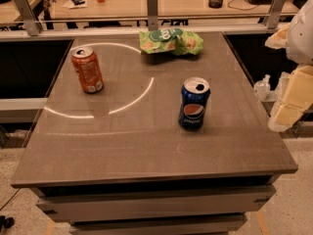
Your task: Move pepsi can near coke can
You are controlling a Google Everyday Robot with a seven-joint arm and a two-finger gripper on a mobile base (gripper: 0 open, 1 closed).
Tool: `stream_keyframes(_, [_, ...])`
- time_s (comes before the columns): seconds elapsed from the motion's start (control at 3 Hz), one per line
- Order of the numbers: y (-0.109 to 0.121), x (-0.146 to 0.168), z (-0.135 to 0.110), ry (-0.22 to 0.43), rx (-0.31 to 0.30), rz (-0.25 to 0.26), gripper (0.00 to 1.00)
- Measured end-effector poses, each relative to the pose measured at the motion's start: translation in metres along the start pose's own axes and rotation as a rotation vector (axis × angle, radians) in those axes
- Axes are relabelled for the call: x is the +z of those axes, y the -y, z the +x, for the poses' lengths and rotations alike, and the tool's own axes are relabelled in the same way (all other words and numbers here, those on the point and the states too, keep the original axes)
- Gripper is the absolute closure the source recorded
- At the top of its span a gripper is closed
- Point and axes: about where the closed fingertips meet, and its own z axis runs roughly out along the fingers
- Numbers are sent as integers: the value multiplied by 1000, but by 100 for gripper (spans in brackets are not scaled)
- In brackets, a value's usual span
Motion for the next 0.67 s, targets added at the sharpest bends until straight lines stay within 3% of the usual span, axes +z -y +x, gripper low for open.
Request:
stream_keyframes(0.33, [0,0,0,0,0,0,0])
stream_keyframes(0.67, [3,0,5,70,51,-25,0])
